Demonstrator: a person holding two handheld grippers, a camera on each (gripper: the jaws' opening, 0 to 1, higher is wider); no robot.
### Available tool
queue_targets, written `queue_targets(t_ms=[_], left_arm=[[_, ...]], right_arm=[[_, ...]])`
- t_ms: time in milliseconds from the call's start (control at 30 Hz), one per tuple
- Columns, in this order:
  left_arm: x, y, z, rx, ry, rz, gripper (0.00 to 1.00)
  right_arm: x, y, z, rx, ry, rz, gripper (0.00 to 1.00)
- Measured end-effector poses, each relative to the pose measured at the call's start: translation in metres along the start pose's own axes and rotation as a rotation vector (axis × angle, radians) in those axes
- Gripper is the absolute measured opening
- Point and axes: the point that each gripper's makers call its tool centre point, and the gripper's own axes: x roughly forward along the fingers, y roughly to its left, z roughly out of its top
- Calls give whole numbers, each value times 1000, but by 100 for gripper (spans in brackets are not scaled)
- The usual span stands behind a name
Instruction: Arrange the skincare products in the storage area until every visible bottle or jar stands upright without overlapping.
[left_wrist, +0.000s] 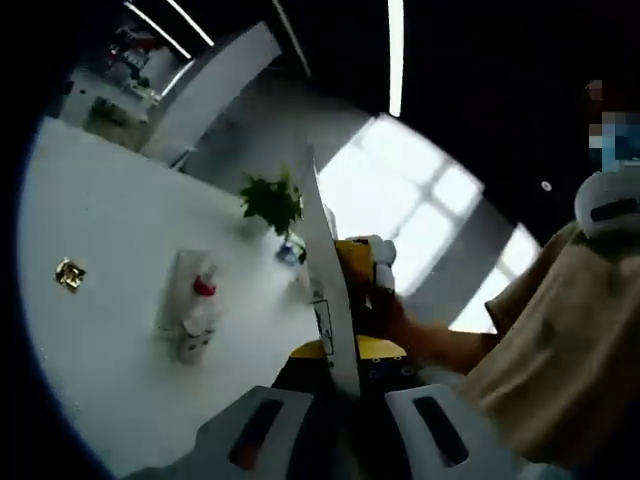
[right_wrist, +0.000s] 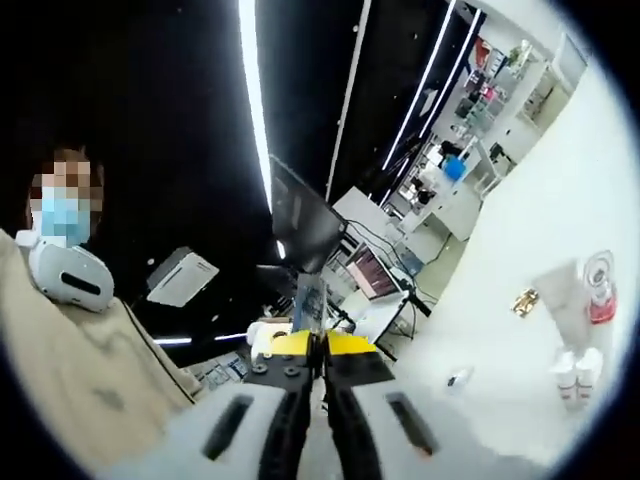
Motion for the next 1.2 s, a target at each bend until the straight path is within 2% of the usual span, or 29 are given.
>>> queue_targets(t_ms=[67, 133, 233, 433, 467, 500, 667, 767, 867, 1033, 1200], left_arm=[[0, -1, 5, -46, -39, -15, 0], [-1, -2, 13, -97, -91, -40, 0], [-1, 0, 19, -146, -132, -53, 0], [3, 8, 16, -161, -112, -44, 0], [3, 9, 16, -156, -113, -46, 0], [4, 11, 16, -157, -108, -41, 0], [4, 20, 13, -167, -97, -33, 0], [3, 25, 7, -182, -82, -27, 0], [-3, 35, -1, -185, -68, 10, 2], [-6, 44, -9, -217, -60, 29, 1], [-12, 58, -18, -248, -62, 77, 2]], right_arm=[[0, 0, 2, -27, -32, -3, 10], [1, 4, -3, 6, -30, 19, 13], [3, 5, -10, 53, -40, 21, 19], [5, 6, -23, 107, -57, 18, 12], [5, 2, -19, 124, -87, -3, 9], [4, -2, -21, 172, -87, -18, 7], [-1, -12, -22, 238, -90, -39, 5], [-7, -22, -14, 283, -139, -60, 4], [-14, -33, -10, 310, -165, -92, 3], [-13, -42, -23, 336, -137, -138, 2], [-13, -61, -40, 376, -105, -221, 2]])
